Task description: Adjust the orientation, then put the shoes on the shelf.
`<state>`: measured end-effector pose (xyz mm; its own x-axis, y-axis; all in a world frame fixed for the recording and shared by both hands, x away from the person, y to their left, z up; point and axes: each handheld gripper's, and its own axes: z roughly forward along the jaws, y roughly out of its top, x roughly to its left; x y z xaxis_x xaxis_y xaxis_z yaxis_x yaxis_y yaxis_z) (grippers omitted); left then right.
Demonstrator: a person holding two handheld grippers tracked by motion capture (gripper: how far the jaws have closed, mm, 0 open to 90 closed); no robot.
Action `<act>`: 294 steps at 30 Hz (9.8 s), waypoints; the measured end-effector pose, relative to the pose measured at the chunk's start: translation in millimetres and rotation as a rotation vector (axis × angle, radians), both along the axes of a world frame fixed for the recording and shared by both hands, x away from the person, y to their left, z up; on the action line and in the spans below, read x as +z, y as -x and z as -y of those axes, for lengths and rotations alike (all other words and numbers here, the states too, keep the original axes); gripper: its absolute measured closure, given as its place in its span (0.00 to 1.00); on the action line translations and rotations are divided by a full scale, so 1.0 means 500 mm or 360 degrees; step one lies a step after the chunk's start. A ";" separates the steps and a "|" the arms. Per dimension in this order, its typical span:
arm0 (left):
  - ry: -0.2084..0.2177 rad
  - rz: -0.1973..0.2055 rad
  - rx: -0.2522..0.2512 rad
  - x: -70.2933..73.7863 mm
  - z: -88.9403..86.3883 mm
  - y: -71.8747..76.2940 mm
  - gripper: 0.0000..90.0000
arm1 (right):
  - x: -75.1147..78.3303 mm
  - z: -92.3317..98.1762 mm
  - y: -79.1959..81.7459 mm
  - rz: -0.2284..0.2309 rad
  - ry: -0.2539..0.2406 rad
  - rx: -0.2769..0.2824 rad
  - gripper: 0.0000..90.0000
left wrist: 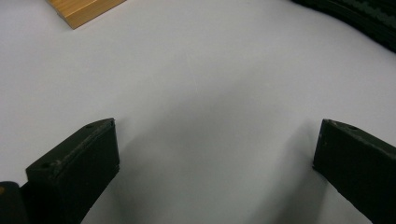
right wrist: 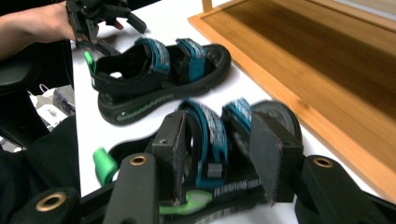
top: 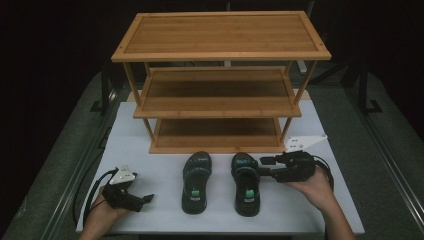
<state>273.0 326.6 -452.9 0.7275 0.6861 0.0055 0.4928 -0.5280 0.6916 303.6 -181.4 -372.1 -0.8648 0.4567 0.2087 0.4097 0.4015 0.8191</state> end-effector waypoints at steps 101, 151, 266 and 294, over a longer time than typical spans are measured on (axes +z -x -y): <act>0.0222 -0.0028 -0.0624 0.097 0.237 -0.084 0.53 | -0.066 -0.149 -0.019 -0.0049 0.0101 0.0110 0.66; 0.0289 0.0412 -0.0254 0.110 0.291 -0.210 0.79 | -0.044 -0.165 -0.167 0.0222 0.0046 -0.0240 0.76; 0.0158 0.0122 -0.0107 0.028 0.288 -0.278 0.17 | -0.142 -0.184 -0.178 0.0122 0.0307 -0.0499 0.40; 0.0163 0.0094 -0.0088 0.045 0.273 -0.272 0.19 | -0.133 -0.178 -0.178 0.0101 0.0286 -0.0525 0.33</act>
<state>408.8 189.9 -430.5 0.7646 0.6442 -0.0185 0.4217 -0.4783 0.7703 392.8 -92.3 -438.4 -0.6738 0.7372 0.0509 0.4918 0.3959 0.7755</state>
